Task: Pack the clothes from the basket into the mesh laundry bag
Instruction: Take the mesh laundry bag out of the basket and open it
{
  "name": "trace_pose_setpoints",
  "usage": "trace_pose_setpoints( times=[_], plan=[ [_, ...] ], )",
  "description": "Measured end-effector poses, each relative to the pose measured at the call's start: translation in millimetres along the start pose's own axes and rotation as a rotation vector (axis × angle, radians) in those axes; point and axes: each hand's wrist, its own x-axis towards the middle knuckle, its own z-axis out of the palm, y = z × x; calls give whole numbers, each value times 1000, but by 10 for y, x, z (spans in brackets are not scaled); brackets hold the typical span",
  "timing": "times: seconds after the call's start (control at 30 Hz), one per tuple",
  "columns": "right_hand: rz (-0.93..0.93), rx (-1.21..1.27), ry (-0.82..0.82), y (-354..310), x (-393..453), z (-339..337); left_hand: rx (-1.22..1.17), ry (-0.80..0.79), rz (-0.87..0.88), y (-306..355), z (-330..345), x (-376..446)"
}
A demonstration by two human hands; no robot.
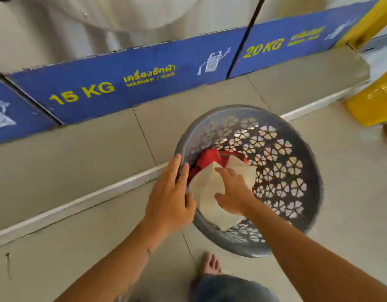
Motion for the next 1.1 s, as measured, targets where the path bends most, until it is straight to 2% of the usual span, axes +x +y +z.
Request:
trace_pose_setpoints(
  times=[0.07, 0.13, 0.37, 0.43, 0.57, 0.77, 0.87, 1.0, 1.1],
  plan=[
    [-22, 13, 94, 50, 175, 139, -77, 95, -1, -80, 141, 12],
    [-20, 10, 118, 69, 361, 241, -110, 180, 57, -172, 248, 35],
    [-27, -166, -64, 158, 759, 432, -175, 406, 183, -324, 497, 71],
    [-50, -167, -52, 163, 747, 368, -135, 428, 194, -340, 524, 82],
    [-101, -57, 148, 105, 388, 213, -71, 429, 148, -303, 460, 26],
    [-219, 316, 653, 14, -587, 6, 11, 408, 179, 34, 312, -357],
    [-257, 434, 813, -52, -1025, -83, -125, 370, 137, 275, 164, -611],
    [-368, 591, 917, -212, -1480, -101, -555, 203, 175, 674, -123, -916],
    [-468, 628, 898, -323, -1757, -130, -607, 263, 225, 839, -288, -1147]
  ],
)
